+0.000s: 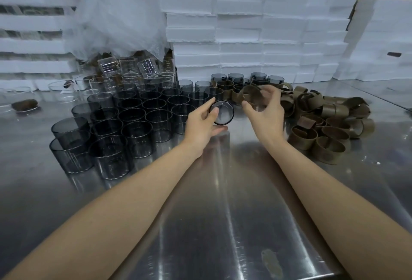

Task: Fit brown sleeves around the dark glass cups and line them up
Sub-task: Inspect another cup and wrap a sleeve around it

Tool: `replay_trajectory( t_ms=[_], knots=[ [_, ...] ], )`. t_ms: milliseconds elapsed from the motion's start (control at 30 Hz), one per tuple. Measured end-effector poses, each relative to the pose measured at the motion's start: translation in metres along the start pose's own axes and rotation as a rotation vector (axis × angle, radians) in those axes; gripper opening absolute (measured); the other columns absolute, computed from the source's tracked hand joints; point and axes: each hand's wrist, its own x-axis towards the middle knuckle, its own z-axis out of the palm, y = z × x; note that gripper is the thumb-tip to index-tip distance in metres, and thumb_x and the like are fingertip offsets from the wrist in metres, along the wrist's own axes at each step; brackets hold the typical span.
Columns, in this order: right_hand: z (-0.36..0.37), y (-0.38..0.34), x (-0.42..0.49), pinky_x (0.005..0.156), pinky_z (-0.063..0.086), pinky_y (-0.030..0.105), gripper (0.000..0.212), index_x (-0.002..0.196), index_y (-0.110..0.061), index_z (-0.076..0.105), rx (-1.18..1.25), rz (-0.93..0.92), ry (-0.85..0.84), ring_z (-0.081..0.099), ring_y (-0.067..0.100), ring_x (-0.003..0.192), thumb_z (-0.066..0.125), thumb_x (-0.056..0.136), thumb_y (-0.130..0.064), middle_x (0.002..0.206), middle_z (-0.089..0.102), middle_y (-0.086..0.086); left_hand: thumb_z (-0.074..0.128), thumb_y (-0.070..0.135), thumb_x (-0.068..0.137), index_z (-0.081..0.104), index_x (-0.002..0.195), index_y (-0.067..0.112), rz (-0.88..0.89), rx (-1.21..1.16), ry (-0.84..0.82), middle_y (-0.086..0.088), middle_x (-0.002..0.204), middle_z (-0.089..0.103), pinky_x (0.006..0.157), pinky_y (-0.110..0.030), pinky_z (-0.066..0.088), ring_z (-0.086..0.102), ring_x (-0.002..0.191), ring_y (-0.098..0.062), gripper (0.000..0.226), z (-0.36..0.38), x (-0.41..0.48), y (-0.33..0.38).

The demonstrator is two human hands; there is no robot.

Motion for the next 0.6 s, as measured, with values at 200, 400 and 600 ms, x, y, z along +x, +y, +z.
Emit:
replay_trajectory(
  t_ms=[200,400,600],
  knots=[
    [0.005,-0.011,-0.01,0.105,0.044,0.037,0.058,0.135,-0.012,0.051,0.012,-0.211,-0.114,0.052,0.011,0.122,0.075,0.083,-0.018,0.131,0.056,-0.002,0.048,0.002,0.1,0.051,0.14,0.012,-0.024,0.005,0.033,-0.007,0.136,0.057,0.077,-0.033,0.061,0.066,0.108,-0.032,0.041,0.002,0.001,0.001],
    [0.005,-0.011,-0.013,0.105,0.044,0.034,0.058,0.134,-0.011,0.053,-0.027,-0.324,-0.236,0.054,0.01,0.122,0.076,0.08,-0.013,0.131,0.058,-0.002,0.042,0.01,0.102,0.062,0.124,0.023,-0.04,0.032,0.038,-0.009,0.123,0.065,0.075,-0.033,0.061,0.071,0.098,-0.031,0.032,0.005,-0.001,0.005],
    [0.007,-0.015,-0.016,0.099,0.042,0.011,0.062,0.136,-0.013,0.052,-0.001,-0.368,-0.29,0.052,-0.003,0.118,0.076,0.079,-0.007,0.128,0.056,-0.01,0.058,0.024,0.098,0.061,0.129,0.014,0.044,0.155,-0.005,-0.008,0.114,0.07,0.075,-0.032,0.06,0.072,0.09,-0.017,0.033,0.006,-0.003,0.002]
  ],
)
